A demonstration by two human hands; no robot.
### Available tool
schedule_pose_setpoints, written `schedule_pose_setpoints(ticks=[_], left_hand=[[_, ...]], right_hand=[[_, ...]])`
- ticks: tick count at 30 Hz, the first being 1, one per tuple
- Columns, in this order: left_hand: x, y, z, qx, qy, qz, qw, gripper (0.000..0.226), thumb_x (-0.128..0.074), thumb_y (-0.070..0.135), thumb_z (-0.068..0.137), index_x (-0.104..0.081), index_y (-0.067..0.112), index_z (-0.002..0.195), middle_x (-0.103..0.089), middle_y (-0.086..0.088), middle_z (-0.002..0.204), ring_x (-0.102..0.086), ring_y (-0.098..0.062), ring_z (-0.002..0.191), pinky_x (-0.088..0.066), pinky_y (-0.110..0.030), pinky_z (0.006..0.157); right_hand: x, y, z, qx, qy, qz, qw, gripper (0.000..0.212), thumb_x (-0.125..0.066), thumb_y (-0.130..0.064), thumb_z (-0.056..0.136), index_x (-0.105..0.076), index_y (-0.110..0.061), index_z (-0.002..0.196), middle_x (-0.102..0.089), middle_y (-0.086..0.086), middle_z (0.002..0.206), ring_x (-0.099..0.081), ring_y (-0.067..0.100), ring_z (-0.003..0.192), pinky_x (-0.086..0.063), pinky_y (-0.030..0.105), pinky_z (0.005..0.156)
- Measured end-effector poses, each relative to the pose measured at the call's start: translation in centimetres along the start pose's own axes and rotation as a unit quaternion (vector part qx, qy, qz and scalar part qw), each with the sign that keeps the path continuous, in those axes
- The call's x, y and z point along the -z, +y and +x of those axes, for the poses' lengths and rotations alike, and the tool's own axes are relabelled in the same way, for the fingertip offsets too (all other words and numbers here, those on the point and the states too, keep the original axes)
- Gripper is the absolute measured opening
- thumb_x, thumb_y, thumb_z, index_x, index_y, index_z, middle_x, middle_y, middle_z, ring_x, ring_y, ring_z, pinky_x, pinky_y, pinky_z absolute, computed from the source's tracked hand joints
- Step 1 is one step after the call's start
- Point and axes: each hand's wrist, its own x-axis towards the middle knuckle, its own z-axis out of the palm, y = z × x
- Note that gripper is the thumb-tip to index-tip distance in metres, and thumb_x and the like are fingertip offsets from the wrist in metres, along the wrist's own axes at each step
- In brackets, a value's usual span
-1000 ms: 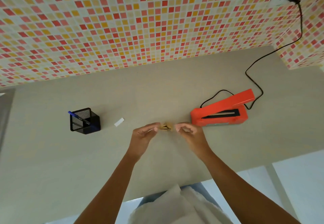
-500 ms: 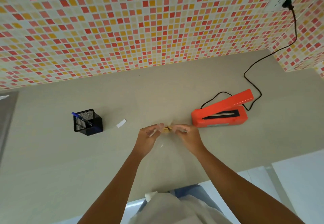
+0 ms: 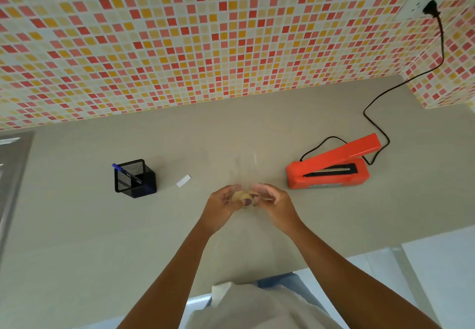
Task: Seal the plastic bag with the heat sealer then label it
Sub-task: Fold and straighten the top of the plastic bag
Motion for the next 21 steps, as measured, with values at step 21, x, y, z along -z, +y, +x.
schedule_pose_setpoints(ticks=[21], left_hand=[[0.1,-1.2,-0.2,0.067,0.035,0.020,0.997,0.011,-0.078,0.010,0.081,-0.076,0.002,0.088,-0.075,-0.005,0.075,-0.068,-0.011,0.065,-0.051,-0.018,0.060]], right_hand=[[-0.5,0.5,-0.1,-0.061,-0.025,0.054,0.996,0.032,-0.087,-0.015,0.074,-0.076,-0.013,0.104,-0.077,0.011,0.096,-0.074,0.016,0.085,-0.058,0.023,0.065]])
